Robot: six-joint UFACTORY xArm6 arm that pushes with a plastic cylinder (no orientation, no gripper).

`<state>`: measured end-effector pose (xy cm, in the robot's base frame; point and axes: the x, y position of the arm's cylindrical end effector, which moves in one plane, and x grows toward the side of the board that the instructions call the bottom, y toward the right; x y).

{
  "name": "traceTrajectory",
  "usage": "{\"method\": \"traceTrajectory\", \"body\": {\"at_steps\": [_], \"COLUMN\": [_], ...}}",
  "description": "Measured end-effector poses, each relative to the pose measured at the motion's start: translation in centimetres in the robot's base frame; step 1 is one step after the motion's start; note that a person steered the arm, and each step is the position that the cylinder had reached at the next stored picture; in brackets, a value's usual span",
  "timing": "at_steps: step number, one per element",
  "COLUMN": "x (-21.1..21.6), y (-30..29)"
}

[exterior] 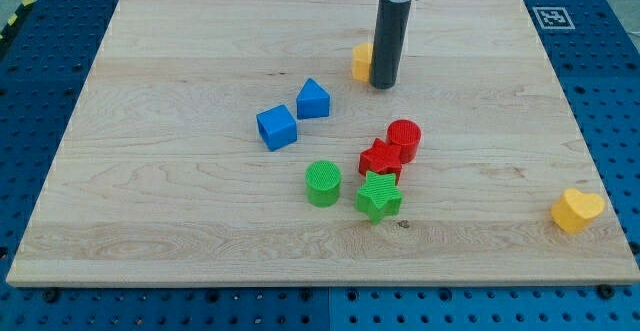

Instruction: Move the yellow hexagon to the yellow heart

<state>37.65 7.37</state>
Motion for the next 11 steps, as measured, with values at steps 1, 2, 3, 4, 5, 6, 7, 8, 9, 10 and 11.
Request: {"method": "traceTrajectory", "body": {"at_steps": [1,2,3,4,5,6,7,8,9,10,11], "x": [0.0,-0.8,-6.9,-6.9,-3.8,-2.2,-2.3,-3.8,-3.8,-2.8,-1.0], "y": [-3.0,-8.8,-9.3,-7.6,-4.8,-0.9,0.9,1.7,4.5,5.3,6.1]}}
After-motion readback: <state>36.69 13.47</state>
